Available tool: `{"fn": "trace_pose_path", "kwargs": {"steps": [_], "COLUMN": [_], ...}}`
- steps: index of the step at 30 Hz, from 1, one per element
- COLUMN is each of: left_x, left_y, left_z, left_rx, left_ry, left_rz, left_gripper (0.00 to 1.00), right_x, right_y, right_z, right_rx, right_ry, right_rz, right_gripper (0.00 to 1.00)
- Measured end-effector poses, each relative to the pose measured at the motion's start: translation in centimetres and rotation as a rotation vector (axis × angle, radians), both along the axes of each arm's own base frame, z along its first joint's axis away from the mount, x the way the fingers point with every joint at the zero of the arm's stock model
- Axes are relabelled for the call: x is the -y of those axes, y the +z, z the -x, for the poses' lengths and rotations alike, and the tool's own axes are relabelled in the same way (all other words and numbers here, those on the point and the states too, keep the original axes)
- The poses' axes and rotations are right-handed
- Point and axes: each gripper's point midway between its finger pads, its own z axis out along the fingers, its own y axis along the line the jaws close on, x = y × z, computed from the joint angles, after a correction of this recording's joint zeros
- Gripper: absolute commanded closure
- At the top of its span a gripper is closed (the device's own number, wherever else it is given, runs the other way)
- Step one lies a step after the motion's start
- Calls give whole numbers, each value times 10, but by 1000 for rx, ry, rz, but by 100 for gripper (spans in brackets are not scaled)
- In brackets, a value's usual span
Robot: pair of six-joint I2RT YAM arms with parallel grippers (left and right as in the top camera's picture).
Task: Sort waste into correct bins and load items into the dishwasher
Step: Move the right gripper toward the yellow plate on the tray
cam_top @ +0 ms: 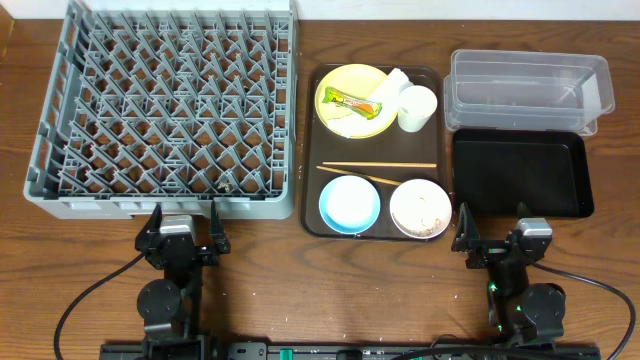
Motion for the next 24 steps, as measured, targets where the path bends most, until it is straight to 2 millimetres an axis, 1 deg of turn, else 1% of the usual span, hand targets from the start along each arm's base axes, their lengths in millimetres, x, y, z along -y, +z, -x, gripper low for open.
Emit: {"fn": "trace_pose_path", "kwargs": {"steps": [5, 24], "left_x": [5, 5], "left_y": [0, 0], "left_z": [0, 0], "left_rx": [0, 0], "left_ry": [-20, -19], "left_rz": [0, 0], "left_gripper": [7, 7], "right_x": [0, 0], "right_y": [0, 0], "right_z": [0, 0], "right_rx": [0, 0], "right_ry": [0, 0], "right_rz": [0, 0], "right_gripper": [1, 1]}}
